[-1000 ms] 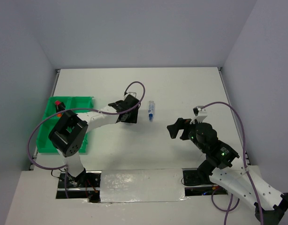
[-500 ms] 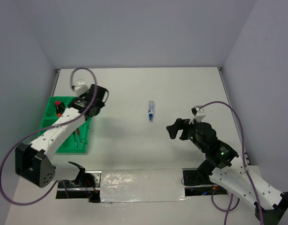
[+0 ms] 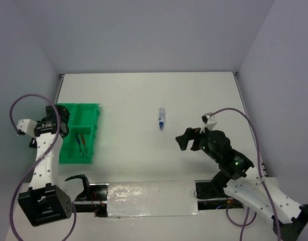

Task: Sort the stationery into containers
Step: Place the stationery in the storage box.

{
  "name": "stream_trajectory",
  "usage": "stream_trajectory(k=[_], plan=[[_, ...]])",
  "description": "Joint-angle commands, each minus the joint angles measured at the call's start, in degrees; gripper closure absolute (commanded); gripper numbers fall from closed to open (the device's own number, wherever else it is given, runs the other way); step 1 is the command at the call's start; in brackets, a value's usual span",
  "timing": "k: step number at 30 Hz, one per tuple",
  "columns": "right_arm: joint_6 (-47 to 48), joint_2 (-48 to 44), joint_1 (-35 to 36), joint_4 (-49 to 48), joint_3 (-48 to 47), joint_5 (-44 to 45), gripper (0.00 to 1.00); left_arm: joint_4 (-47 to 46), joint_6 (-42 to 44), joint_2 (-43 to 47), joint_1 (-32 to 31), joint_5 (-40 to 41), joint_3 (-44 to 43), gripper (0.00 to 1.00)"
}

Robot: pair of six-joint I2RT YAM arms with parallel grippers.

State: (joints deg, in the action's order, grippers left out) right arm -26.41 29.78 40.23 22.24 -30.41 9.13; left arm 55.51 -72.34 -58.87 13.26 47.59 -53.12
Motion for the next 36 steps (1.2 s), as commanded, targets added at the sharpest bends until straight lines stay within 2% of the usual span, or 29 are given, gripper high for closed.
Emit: stream_trajectory(k=[1, 4, 7, 10, 11, 15, 18, 20, 22, 29, 33, 36], plan=[[1.28, 0.54, -0.24, -3.52, 0.0, -1.83, 0.0, -4.87, 4.03, -1.06, 4.49, 0.65, -0.32, 0.99], [1.45, 0.89, -0.24, -3.08, -0.44, -2.36, 0.0, -8.21, 6.13, -3.34, 7.04, -1.0, -0.05, 0.95], [1.54, 0.46, -0.15, -3.08, -0.52, -2.79, 0.0, -6.82, 3.0, -5.72, 8.53, -0.31, 0.73, 0.89], [1.63, 0.63, -0.24, -3.17, -0.61, -2.71, 0.0, -8.13, 2.55, -7.48, 9.94, -2.15, 1.88, 0.77], [1.63, 1.15, -0.15, -3.08, -0.61, -2.88, 0.0, -9.18, 3.16, -7.75, 9.95, -3.55, 2.14, 0.7], [1.63, 1.95, -0.15, -2.55, -0.79, -3.76, 0.0, -15.07, 7.9, -8.98, 11.09, -8.38, 4.16, 0.62], [1.54, 1.6, -0.24, -2.9, -0.44, -3.85, 0.0, -18.06, 9.49, -9.42, 11.97, -11.38, 5.31, 0.4], [1.54, 1.68, -0.15, -2.9, -0.52, -4.11, 0.0, -18.15, 9.84, -9.59, 12.06, -11.91, 5.22, 0.16], [1.8, 2.21, -0.24, -3.25, -0.79, -4.29, 0.0, -16.15, 9.32, -11.0, 12.14, -11.74, 3.82, 0.01], [1.02, 9.05, -0.06, -4.84, -2.72, -5.26, 0.0, -14.46, 9.84, -12.94, 12.14, -12.87, 1.97, 0.01], [-0.3, 14.15, -0.24, -6.07, -5.17, -2.2, 0.0, -15.42, 12.73, -9.35, 12.06, -15.51, 2.15, 0.01], [-2.41, 22.14, -0.24, -5.19, -9.11, 2.99, 0.0, -17.17, 15.37, -4.25, 9.52, -18.58, 3.2, 0.01]])
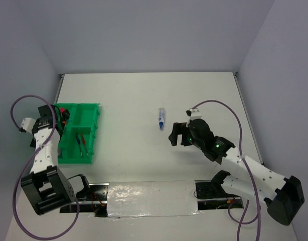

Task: Sort the stationery into containers
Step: Place the stationery in the storage box, then pick up the stationery from the center of the board.

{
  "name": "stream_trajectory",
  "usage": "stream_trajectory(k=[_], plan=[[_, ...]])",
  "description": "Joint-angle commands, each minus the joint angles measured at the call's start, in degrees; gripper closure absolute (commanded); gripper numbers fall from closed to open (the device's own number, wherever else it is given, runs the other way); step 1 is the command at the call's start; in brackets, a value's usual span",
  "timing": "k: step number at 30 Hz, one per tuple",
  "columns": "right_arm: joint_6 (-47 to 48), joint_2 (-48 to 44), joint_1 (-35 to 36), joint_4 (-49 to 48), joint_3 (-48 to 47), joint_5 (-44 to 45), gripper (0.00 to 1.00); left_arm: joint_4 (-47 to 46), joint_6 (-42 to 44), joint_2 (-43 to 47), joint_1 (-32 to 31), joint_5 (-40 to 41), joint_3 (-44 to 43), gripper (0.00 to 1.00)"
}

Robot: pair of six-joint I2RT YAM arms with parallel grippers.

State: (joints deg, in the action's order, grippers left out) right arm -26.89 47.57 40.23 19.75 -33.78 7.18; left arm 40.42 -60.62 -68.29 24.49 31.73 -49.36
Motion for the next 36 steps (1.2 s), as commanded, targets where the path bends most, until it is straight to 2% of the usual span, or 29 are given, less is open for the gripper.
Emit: stream_trajectory(k=[1, 4, 8, 11, 12, 14, 15, 17, 18, 20, 21, 24, 27, 32, 34, 36], plan=[[-3.06, 9.16, -0.15, -2.0, -7.08, 7.73, 0.0, -2.02, 5.06, 6.58, -2.68, -4.03, -0.3, 0.01], [-2.2, 18.83, -0.24, -2.08, -11.82, 10.65, 0.0, -2.37, 7.79, 12.2, -6.73, -7.36, 1.02, 0.01], [2.54, 30.45, -0.32, 0.46, -21.84, 11.37, 0.0, -6.41, 17.1, 21.35, -11.57, -14.67, 3.75, 0.01], [11.66, 38.19, -0.85, 2.4, -27.11, 7.0, 0.0, -8.16, 22.53, 25.3, -16.04, -18.87, 4.97, 0.01], [17.61, 40.04, -1.03, 4.75, -30.96, 5.32, 0.0, -9.21, 24.22, 25.92, -17.27, -20.89, 5.59, 0.01], [23.44, 45.58, -0.86, 8.36, -35.72, 4.16, 0.01, -10.98, 27.22, 27.07, -17.9, -24.24, 6.9, 0.01], [29.47, 47.94, -0.42, 10.12, -39.13, 4.16, 0.01, -11.07, 27.4, 27.25, -18.25, -26.43, 6.83, 0.01], [35.04, 49.28, -0.24, 10.92, -42.49, 2.15, 0.01, -12.55, 28.1, 28.29, -18.86, -28.11, 7.44, 0.01], [42.2, 49.46, -0.32, 10.49, -42.68, -2.21, 0.01, -12.82, 28.19, 28.56, -18.87, -29.08, 7.53, 0.01], [50.41, 49.28, -0.67, 9.61, -41.03, -5.67, 0.0, -12.57, 28.45, 29.35, -18.87, -29.7, 7.61, 0.01], [60.28, 49.11, -0.76, 9.52, -40.06, -7.6, 0.0, -12.22, 28.45, 29.7, -18.87, -29.36, 7.53, 0.01], [72.9, 48.49, -3.65, 4.88, -36.45, -10.33, 0.0, -12.99, 28.36, 31.81, -18.87, -30.39, 8.23, 0.01], [78.74, 51.21, -8.4, 9.24, -40.82, -21.38, 0.0, -13.09, 28.8, 32.7, -18.95, -31.11, 8.41, 0.01], [85.68, 58.24, -10.69, 16.99, -49.62, -22.64, 0.01, -13.35, 28.98, 32.87, -18.86, -32.51, 8.67, 0.01], [86.22, 57.38, -11.48, 14.81, -48.93, -23.09, 0.01, -13.44, 28.98, 32.87, -18.87, -32.69, 8.58, 0.01], [90.68, 55.09, -11.84, 9.72, -45.26, -21.69, 0.01, -13.44, 29.07, 32.7, -18.78, -32.69, 8.76, 0.01]])
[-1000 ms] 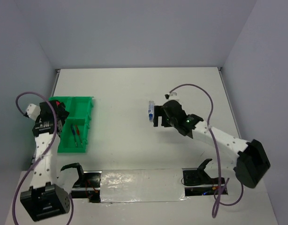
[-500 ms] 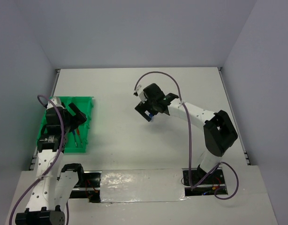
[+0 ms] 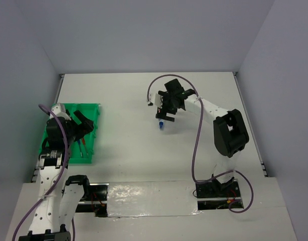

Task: Sort the stationery into containers
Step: Pick up the stationery from the center of the board.

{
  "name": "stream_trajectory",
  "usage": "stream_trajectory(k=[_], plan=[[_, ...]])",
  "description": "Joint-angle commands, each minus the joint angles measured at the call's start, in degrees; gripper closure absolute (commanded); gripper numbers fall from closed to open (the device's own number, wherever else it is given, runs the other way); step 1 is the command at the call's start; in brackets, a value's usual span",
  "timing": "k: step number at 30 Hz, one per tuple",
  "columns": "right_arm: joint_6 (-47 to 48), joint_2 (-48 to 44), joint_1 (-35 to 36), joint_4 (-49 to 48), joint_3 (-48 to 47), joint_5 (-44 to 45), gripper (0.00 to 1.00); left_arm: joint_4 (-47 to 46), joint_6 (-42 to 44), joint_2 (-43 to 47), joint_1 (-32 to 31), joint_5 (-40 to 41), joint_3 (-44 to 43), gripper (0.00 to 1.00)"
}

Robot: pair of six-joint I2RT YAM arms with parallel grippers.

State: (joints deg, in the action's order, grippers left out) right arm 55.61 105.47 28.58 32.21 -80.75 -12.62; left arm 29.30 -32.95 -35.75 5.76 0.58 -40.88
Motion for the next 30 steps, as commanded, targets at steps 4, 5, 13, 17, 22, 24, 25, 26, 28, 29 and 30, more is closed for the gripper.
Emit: stream_trajectory(k=[4, 5, 13, 17, 22, 24, 25, 26, 28, 29, 30], plan=[[16.62, -5.1, -0.37, -13.12, 7.0, -0.29, 0.0, -2.32, 1.57, -0.11, -0.13, -1.9, 0.1, 0.01], [18.72, -4.84, -0.19, -14.18, 7.01, -0.82, 0.0, -2.4, 1.66, -0.03, -0.13, -2.16, 0.19, 0.01], [26.29, -3.69, -0.01, -21.38, 11.22, -2.23, 0.02, -2.67, 2.01, -0.9, -0.13, -3.65, 0.1, 0.01], [26.74, -1.42, -0.1, -21.15, 9.57, -3.64, 0.02, -2.67, 2.19, -0.99, -0.13, -4.27, 0.1, 0.01], [28.49, 1.49, -0.28, -18.23, 7.54, -3.28, 0.03, -2.67, 2.19, -0.55, -0.13, -4.01, 0.1, 0.01], [28.5, 2.28, -0.19, -17.71, 6.84, -3.72, 0.03, -2.84, 2.19, -0.64, -0.13, -4.53, 0.1, 0.01], [28.24, 3.41, -0.19, -16.57, 6.4, -3.81, 0.03, -2.84, 2.27, -0.81, -0.05, -4.62, 0.1, 0.01], [28.15, 4.03, -0.1, -15.6, 5.7, -3.99, 0.03, -2.76, 2.36, -0.99, -0.13, -4.71, -0.07, 0.01], [29.8, 5.79, -0.01, -12.54, 4.29, -3.38, 0.05, -2.67, 2.36, -1.25, -0.13, -4.71, -0.07, 0.01], [30.08, 6.32, -0.01, -12.17, 4.02, -2.94, 0.05, -2.67, 2.36, -1.25, -0.05, -4.8, -0.07, 0.01], [30.17, 6.85, -0.19, -12.17, 4.02, -2.93, 0.05, -2.76, 2.45, -1.34, -0.05, -4.88, -0.16, 0.01]])
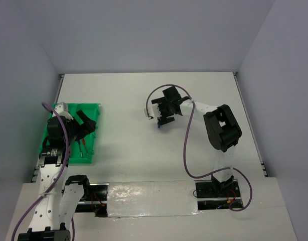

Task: Sort the stationery into containers
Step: Pick up the stationery from the center of the board.

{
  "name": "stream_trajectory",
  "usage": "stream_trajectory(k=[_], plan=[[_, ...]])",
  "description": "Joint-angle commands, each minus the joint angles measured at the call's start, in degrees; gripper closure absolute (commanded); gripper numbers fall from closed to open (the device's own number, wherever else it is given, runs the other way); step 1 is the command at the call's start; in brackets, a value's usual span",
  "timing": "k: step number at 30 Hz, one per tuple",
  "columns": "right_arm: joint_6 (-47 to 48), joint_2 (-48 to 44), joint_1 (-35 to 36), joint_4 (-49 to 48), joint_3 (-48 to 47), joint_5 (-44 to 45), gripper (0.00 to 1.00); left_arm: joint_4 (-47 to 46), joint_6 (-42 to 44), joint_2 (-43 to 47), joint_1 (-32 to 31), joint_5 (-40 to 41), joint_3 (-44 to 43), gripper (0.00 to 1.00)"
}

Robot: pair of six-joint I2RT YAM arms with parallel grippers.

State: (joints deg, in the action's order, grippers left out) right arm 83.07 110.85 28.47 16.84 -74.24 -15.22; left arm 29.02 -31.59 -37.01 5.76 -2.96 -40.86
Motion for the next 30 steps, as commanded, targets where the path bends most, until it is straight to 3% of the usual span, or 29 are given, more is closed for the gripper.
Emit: stream_trajectory(k=[1, 15, 19, 30], plan=[[2.8, 1.39, -0.08, 1.81, -2.06, -0.59, 0.05, -2.47, 1.01, 0.01, -0.05, -1.61, -0.01, 0.01], [6.4, 5.78, 1.32, 1.53, -5.21, -0.77, 0.13, -3.18, 1.18, 0.28, -0.05, -3.54, 0.34, 0.01], [7.72, 7.63, 1.94, 5.21, -7.32, -0.25, 0.16, -3.26, 1.18, 0.28, 0.22, -3.89, 0.34, 0.01], [11.5, 7.46, 3.96, 5.23, -3.73, 3.53, 0.19, -4.4, 1.27, -0.86, 2.41, -7.41, 0.78, 0.01]])
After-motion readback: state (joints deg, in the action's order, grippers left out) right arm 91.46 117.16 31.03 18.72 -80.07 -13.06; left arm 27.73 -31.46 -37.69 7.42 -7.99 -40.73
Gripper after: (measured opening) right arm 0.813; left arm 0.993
